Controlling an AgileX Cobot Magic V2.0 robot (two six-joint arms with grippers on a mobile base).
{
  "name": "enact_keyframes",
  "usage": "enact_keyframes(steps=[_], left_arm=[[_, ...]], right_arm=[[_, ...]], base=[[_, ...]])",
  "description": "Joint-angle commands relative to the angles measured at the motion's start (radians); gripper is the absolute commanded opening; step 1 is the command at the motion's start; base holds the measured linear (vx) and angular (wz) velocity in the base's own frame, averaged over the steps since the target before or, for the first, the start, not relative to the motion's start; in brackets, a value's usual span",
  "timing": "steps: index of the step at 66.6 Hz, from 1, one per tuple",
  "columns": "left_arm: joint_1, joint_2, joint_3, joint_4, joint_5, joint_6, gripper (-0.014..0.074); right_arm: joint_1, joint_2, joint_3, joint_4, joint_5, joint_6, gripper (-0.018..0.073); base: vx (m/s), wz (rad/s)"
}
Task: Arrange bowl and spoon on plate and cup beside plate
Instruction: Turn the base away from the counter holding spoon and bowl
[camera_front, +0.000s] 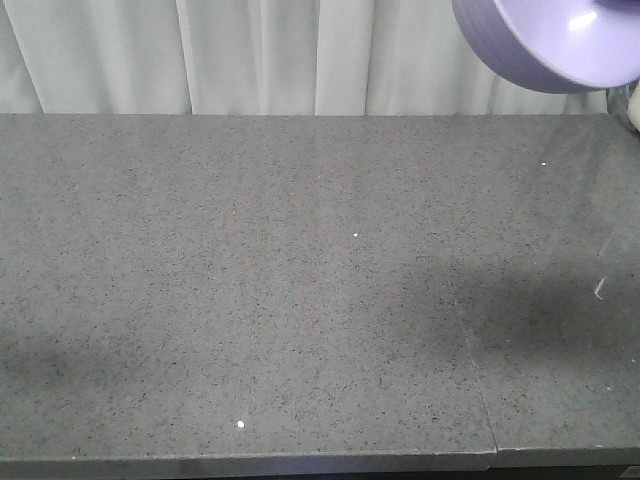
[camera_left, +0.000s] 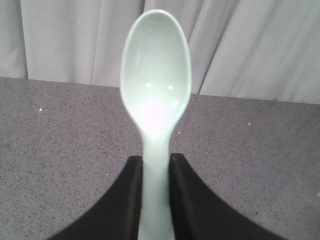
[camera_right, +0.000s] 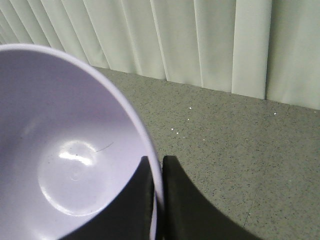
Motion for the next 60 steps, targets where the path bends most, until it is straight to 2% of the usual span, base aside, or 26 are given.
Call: enact_keyframes(steps=[1, 60], left_arm=[[-0.001, -0.009, -0.023, -0.027, -0.061, -0.001, -0.0006], [-0.001, -0.009, -0.023, -0.027, -0.061, -0.001, -0.0006]], right_arm=[[-0.004, -0.023, -0.025, 0.047, -0.045, -0.006, -0.0008], [-0.004, -0.023, -0.025, 0.047, -0.043, -0.006, -0.0008]], base=[[0.00, 0.00], [0.00, -0.06]])
